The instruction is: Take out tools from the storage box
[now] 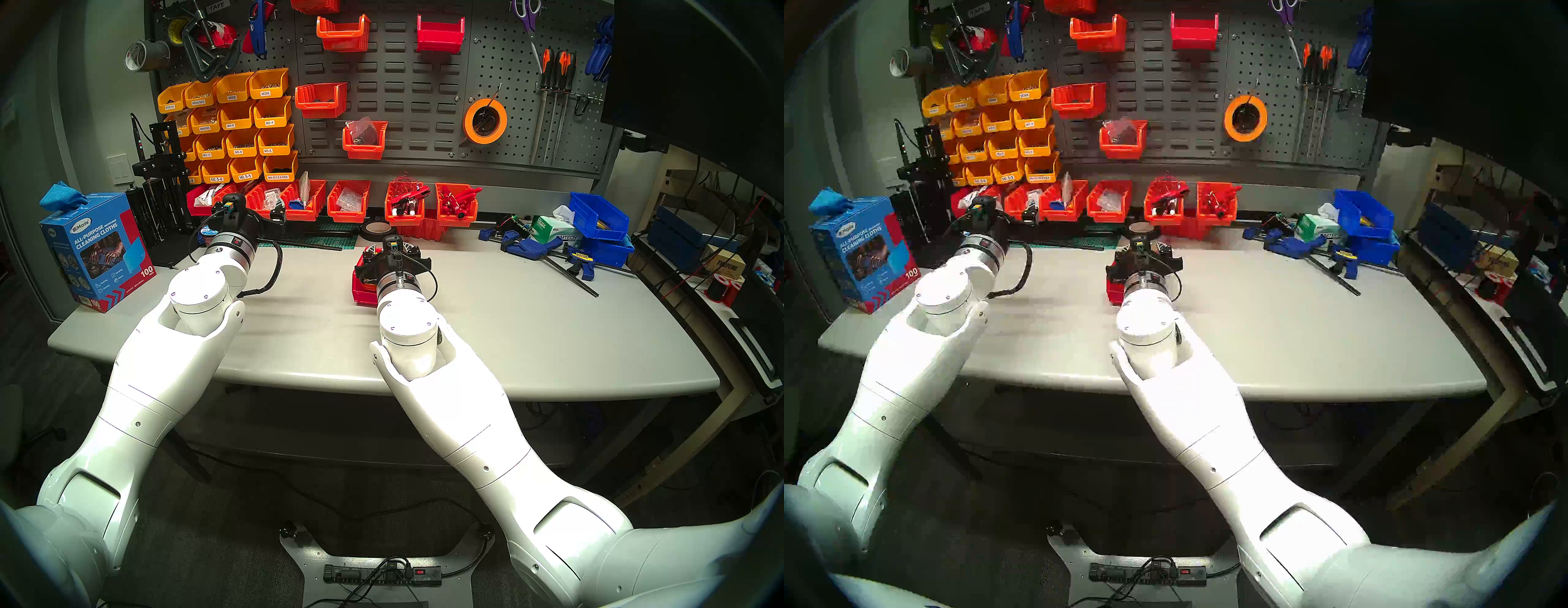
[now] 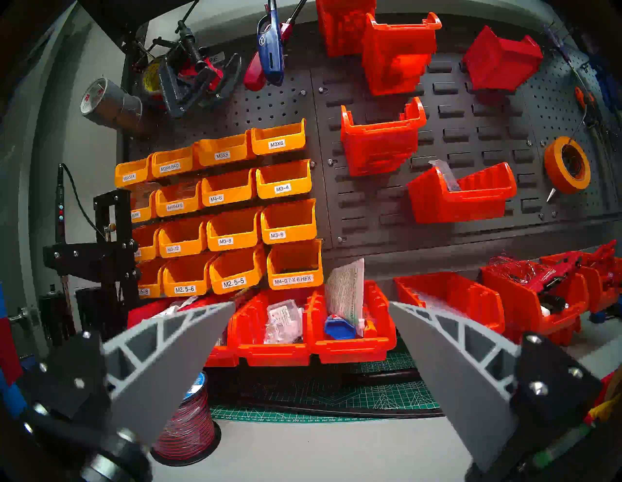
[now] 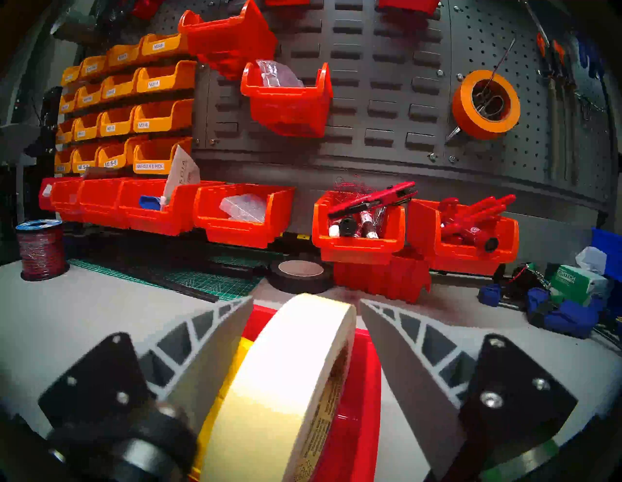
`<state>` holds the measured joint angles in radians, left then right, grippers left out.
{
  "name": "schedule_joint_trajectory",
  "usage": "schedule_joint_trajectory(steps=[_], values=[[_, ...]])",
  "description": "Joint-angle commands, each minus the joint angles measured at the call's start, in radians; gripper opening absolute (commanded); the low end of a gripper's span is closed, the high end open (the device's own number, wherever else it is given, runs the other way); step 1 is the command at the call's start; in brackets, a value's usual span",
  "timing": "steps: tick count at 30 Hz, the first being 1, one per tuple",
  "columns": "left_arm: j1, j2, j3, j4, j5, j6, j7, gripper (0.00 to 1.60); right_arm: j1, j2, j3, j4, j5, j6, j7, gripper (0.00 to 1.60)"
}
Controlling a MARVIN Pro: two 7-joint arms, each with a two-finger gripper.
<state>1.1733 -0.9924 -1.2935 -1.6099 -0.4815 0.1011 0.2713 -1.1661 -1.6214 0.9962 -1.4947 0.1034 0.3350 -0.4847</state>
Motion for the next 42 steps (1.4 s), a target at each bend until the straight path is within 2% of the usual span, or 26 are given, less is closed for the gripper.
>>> schedule_joint_trajectory(steps=[1, 3, 4, 9, 13, 15, 17, 23, 42], values=[[-0.015, 0.002, -0.005, -0.007, 0.0, 0.0, -0.001, 1.6, 0.013, -0.004, 0.004, 0.01, -0.006, -0.005, -0.008, 1.04], [-0.015, 0.002, -0.005, -0.007, 0.0, 0.0, -0.001, 1.6, 0.013, -0.004, 0.004, 0.011, -0.006, -0.005, -0.008, 1.04], [-0.015, 0.002, -0.005, -0.007, 0.0, 0.0, -0.001, 1.6, 0.014, -0.004, 0.005, 0.012, -0.006, -0.005, -0.008, 0.94], [-0.015, 0.002, -0.005, -0.007, 0.0, 0.0, -0.001, 1.6, 0.018, -0.005, 0.007, 0.016, -0.009, -0.002, -0.01, 0.67], [-0.015, 0.002, -0.005, -0.007, 0.0, 0.0, -0.001, 1.6, 0.02, -0.003, 0.01, 0.018, -0.01, -0.003, -0.011, 0.51], [-0.015, 0.002, -0.006, -0.007, 0.0, 0.0, -0.001, 1.6, 0.019, -0.002, 0.011, 0.018, -0.01, -0.004, -0.011, 0.36], [-0.015, 0.002, -0.006, -0.007, 0.0, 0.0, -0.001, 1.6, 0.019, 0.0, 0.011, 0.017, -0.01, -0.003, -0.011, 0.0], [-0.015, 0.002, -0.006, -0.007, 0.001, 0.0, -0.001, 1.6, 0.014, 0.018, 0.004, 0.008, -0.012, -0.018, 0.009, 0.0], [-0.014, 0.002, -0.006, -0.007, 0.001, -0.001, -0.001, 1.6, 0.1, 0.054, -0.003, -0.023, -0.012, -0.042, 0.111, 0.0]])
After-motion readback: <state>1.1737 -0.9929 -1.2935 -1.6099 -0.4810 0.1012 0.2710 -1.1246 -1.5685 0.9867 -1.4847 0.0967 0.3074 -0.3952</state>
